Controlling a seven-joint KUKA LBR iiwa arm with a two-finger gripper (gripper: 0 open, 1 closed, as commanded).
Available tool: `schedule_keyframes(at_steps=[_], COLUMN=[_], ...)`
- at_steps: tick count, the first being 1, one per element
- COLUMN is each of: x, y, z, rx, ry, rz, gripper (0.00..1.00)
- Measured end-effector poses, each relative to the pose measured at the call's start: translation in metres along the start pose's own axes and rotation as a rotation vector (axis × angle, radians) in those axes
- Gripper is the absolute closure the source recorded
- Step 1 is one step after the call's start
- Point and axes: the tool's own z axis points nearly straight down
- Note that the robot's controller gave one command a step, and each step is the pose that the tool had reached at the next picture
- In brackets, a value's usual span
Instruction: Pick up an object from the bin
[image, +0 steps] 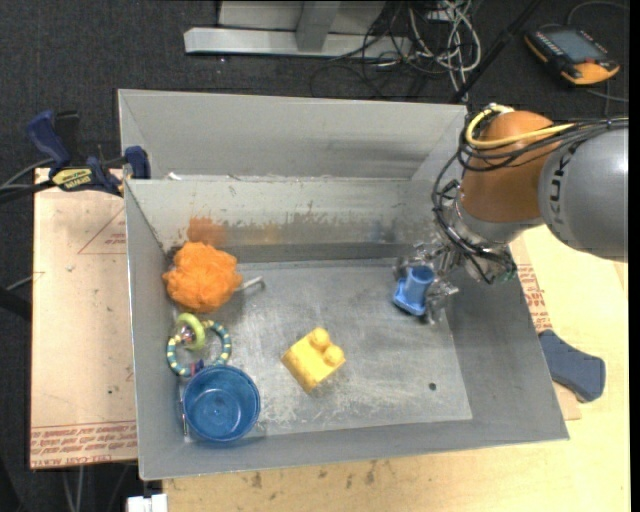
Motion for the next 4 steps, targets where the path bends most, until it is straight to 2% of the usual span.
schedule_keyframes(at_steps=[2, 3, 4], x=[0.006, 0.02, 0.02], y=[0.003, 0.007, 0.007], z=[0.0, -0.032, -0.032], rx=[-0.002, -0.003, -0.003], ry=[-0.001, 0.004, 0.004], rz=[0.008, -0.031, -0.031], gripper=[1.0, 1.0, 1.0])
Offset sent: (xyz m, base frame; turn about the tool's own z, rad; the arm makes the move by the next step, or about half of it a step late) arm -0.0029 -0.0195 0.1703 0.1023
